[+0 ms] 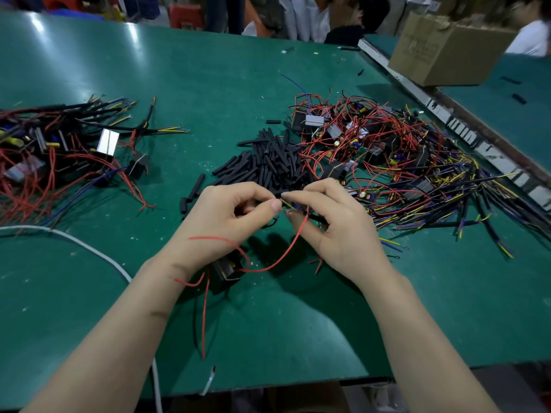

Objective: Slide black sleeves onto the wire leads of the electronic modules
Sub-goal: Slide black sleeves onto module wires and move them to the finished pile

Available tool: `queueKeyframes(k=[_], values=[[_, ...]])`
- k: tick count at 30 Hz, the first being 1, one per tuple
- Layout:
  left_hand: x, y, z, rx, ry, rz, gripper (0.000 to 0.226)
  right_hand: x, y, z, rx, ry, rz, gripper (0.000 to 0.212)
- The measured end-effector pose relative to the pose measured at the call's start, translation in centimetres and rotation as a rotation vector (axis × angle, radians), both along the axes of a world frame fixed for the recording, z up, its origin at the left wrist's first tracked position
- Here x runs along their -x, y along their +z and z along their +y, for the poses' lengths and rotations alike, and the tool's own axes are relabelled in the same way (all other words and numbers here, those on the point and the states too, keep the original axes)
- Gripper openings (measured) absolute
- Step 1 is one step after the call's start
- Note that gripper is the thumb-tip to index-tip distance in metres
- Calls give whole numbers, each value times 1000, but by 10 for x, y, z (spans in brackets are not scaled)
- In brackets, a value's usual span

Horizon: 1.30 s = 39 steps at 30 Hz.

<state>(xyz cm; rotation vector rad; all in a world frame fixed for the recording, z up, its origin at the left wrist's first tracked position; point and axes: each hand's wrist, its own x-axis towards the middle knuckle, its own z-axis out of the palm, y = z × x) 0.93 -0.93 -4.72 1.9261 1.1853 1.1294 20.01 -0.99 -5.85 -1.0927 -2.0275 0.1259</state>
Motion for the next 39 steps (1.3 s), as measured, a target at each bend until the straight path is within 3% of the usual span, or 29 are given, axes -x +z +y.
queueKeyframes(k=[4, 9, 17, 22, 26, 32, 39], values=[[1, -1, 2, 131, -115, -35, 18, 1, 2, -1, -23, -3, 51, 22], [1, 1, 2, 82, -97, -72, 15, 2, 5, 0, -45, 33, 134, 18], [-5, 6, -1, 171, -143, -100, 26, 1, 5, 0, -122, 23, 172, 9], [-5, 8, -1, 264, -171, -138, 13, 2, 5, -2, -190, -29, 145, 8], [-5, 8, -1, 386, -223, -211, 22, 5, 4, -2, -217, -38, 157, 9], [-6, 7, 2, 555, -323, -340, 12, 7, 1, -2, -234, -116, 54, 8], [-2, 5, 7, 648, -336, -469, 13, 5, 5, -6, -223, -18, 61, 9]])
